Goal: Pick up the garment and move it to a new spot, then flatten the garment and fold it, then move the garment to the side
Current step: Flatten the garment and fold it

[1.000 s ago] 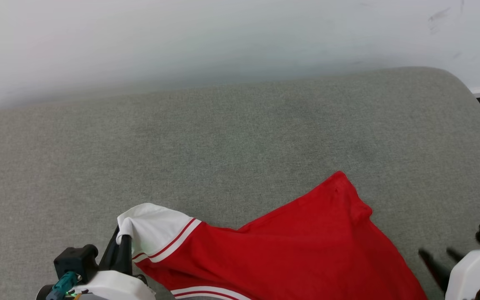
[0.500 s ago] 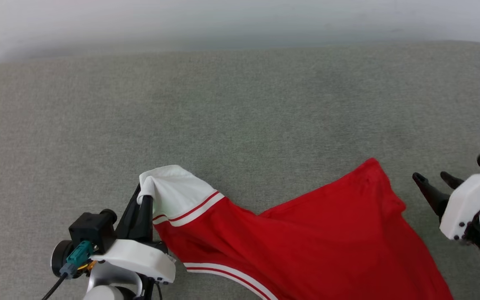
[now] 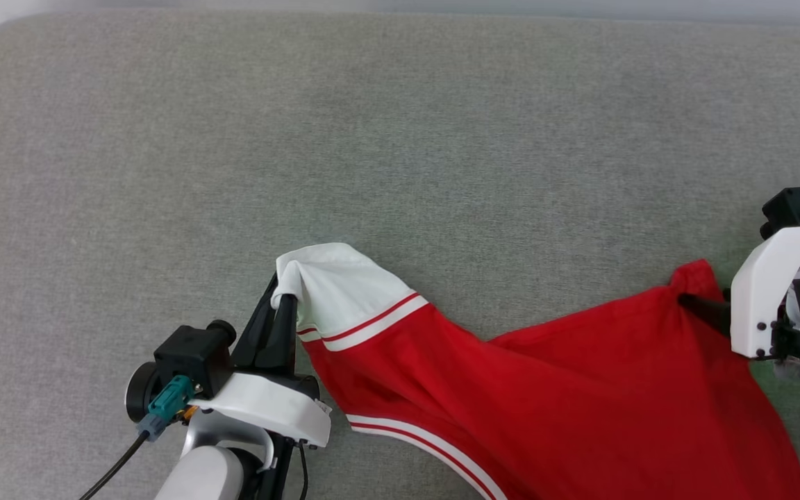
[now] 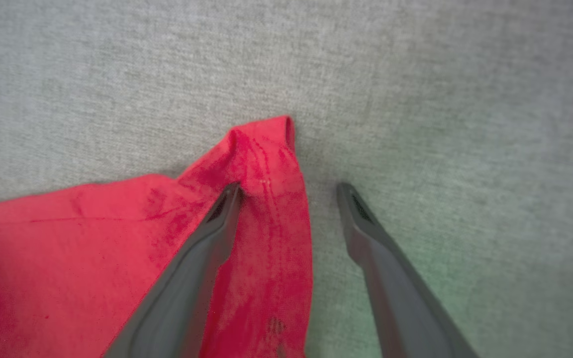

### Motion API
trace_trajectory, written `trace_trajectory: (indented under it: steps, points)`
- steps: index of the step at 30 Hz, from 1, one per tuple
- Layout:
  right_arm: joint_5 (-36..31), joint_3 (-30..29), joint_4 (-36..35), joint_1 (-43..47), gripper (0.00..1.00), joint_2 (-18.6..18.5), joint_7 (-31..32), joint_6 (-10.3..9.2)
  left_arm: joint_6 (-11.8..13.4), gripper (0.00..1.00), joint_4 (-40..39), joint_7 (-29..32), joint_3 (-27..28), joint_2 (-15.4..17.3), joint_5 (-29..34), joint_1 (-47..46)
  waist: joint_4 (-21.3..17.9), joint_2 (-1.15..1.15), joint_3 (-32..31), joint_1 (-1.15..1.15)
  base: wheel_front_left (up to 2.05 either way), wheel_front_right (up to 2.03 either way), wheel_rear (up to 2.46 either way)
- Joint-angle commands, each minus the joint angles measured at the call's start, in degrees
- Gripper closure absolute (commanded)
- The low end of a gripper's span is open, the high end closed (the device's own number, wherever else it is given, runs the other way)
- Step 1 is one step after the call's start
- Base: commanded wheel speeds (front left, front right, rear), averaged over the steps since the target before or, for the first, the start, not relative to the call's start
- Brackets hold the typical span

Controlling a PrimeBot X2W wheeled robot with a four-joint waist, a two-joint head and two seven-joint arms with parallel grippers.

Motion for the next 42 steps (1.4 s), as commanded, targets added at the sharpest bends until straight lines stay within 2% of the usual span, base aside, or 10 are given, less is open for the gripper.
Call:
trace_trajectory:
  steps: [1, 2, 3, 12, 19, 25, 34, 36, 37, 42]
  points:
    - [0.13, 2.25, 3.52, 2.83, 0.67, 1.93, 2.4, -0.02, 0.1, 1.0, 0.27, -0.39, 0.18, -0.07, -0.12, -0.48, 0.57, 0.0, 0.39, 0.0, 0.0, 0.0, 0.0]
    - [0.4, 2.56, 4.31, 3.14, 0.95, 2.17, 3.25, -0.02, 0.16, 1.0, 0.47, -0.57, 0.23, -0.15, -0.25, -0.5, 0.7, 0.0, 0.39, 0.0, 0.0, 0.0, 0.0]
    - [0.86, 2.85, 4.84, 3.11, 1.0, 2.18, 3.77, -0.02, 0.15, 1.0, 0.58, -0.6, 0.24, -0.18, -0.33, -0.52, 0.81, 0.0, 0.37, 0.0, 0.0, 0.0, 0.0]
    - [1.73, 2.0, 2.43, 1.15, 1.0, 0.35, -0.41, -0.01, 0.31, 1.0, 2.19, -0.71, 1.13, 0.71, -1.65, 1.27, -0.09, 0.0, -3.2, 0.0, 0.0, 0.0, 0.0]
    - [1.86, 0.43, -3.21, 2.18, 1.0, -0.53, -7.01, -0.02, 0.03, 1.0, 1.7, 0.65, 4.37, 3.47, -4.37, 2.38, -2.43, 0.0, -8.14, 0.0, 0.0, 0.0, 0.0]
    - [-0.23, -1.44, -6.64, 1.25, 1.0, 0.8, -12.98, -0.02, -0.23, 1.0, 0.98, 2.37, 7.54, 6.01, -5.91, -2.5, -4.02, 0.0, -11.88, 0.0, 0.0, 0.0, 0.0]
    - [-4.54, -4.86, -6.71, -8.26, 1.0, 4.35, -22.87, -0.03, -1.55, 1.0, 7.85, 4.89, 9.95, 8.08, -6.6, -20.93, -5.22, 0.0, -11.25, 0.0, 0.0, 0.0, 0.0]
    - [-5.25, -5.61, -6.65, -12.22, 1.0, 4.84, -25.57, -0.03, -1.91, 1.0, 10.08, 5.28, 10.16, 8.52, -6.38, -26.48, -5.5, 0.0, -9.44, 0.0, 0.0, 0.0, 0.0]
    - [-5.91, -6.27, -6.0, -18.0, 1.0, 4.9, -28.95, -0.04, -2.38, 1.0, 12.59, 5.34, 9.84, 8.75, -5.12, -34.74, -5.79, 0.0, -6.64, 0.0, 0.0, 0.0, 0.0]
    - [-5.49, -6.89, -6.56, -30.17, 1.0, 3.47, -32.64, -0.03, -2.44, 1.0, 14.45, 5.51, 9.52, 9.1, -3.17, -50.23, -5.89, 0.0, 0.32, 0.0, 0.0, 0.0, 0.0]
